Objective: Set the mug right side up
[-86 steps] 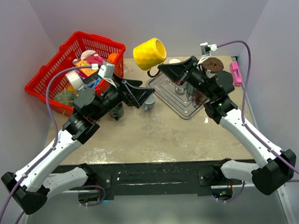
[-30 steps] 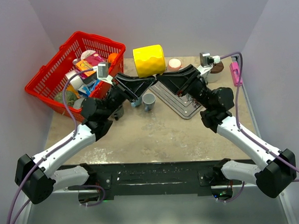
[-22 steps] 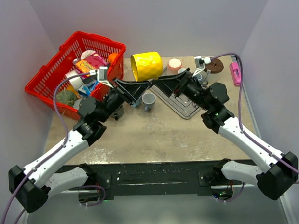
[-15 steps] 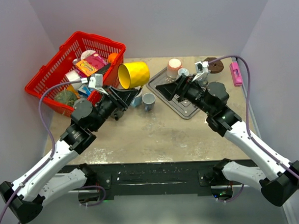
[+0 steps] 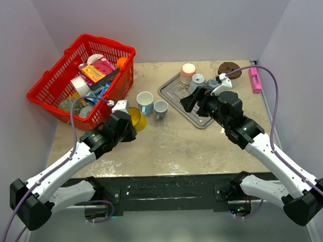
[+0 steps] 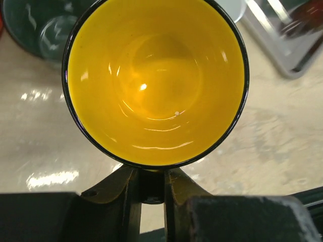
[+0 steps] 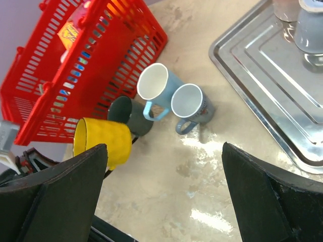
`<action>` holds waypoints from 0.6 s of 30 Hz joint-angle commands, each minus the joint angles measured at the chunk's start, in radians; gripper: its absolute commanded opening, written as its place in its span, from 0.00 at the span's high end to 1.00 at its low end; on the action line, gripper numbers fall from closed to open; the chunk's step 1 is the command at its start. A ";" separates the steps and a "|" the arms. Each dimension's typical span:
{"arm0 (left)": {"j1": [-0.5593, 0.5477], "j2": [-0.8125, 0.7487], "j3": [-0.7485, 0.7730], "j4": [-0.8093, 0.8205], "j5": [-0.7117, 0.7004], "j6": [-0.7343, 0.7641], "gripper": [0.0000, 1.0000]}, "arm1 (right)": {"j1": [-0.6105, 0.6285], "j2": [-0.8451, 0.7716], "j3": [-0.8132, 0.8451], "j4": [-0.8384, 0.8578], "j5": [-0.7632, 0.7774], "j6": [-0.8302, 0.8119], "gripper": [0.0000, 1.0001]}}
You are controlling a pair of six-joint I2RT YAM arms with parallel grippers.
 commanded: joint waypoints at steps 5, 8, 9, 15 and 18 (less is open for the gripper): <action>-0.010 0.066 0.006 -0.096 -0.092 -0.063 1.00 | 0.002 0.027 0.030 -0.020 0.039 -0.008 0.01; -0.019 0.086 -0.015 -0.110 -0.108 -0.095 1.00 | 0.004 0.035 0.033 -0.026 0.042 -0.014 0.01; -0.022 0.090 -0.020 -0.116 -0.111 -0.106 1.00 | 0.002 0.038 0.034 -0.032 0.044 -0.014 0.01; -0.031 0.089 -0.090 -0.145 -0.121 -0.181 1.00 | 0.001 0.051 0.030 -0.040 0.053 -0.022 0.01; -0.034 0.078 -0.119 -0.159 -0.141 -0.216 1.00 | 0.001 0.065 0.031 -0.040 0.051 -0.023 0.01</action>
